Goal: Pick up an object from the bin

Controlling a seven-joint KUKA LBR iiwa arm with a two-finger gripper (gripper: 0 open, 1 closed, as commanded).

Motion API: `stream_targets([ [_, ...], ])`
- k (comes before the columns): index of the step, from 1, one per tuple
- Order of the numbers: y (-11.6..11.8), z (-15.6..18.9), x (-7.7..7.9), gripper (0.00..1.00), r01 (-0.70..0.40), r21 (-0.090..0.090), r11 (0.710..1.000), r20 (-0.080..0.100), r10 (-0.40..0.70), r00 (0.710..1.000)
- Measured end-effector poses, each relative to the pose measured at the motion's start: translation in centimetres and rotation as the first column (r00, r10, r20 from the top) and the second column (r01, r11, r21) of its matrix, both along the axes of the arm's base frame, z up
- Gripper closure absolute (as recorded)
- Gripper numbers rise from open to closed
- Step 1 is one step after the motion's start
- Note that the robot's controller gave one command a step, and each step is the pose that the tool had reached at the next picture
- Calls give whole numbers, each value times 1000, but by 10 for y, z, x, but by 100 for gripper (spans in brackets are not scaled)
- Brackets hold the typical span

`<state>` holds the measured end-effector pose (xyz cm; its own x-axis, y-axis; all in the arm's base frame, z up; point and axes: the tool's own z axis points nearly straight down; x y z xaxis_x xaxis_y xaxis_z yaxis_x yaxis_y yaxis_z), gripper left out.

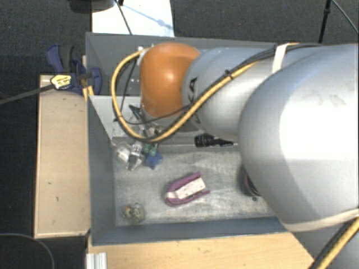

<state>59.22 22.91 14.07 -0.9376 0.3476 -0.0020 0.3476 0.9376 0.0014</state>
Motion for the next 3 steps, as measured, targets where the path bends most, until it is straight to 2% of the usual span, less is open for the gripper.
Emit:
stream_targets([
  [1, -65, -72, -17, 0, 105, -2, 994, -4, -105, 994],
  [2, -61, -68, -15, 100, 102, 2, 995, 1, -102, 995],
  [3, -71, -25, -15, 100, 158, 2, 987, 3, -158, 987],
])
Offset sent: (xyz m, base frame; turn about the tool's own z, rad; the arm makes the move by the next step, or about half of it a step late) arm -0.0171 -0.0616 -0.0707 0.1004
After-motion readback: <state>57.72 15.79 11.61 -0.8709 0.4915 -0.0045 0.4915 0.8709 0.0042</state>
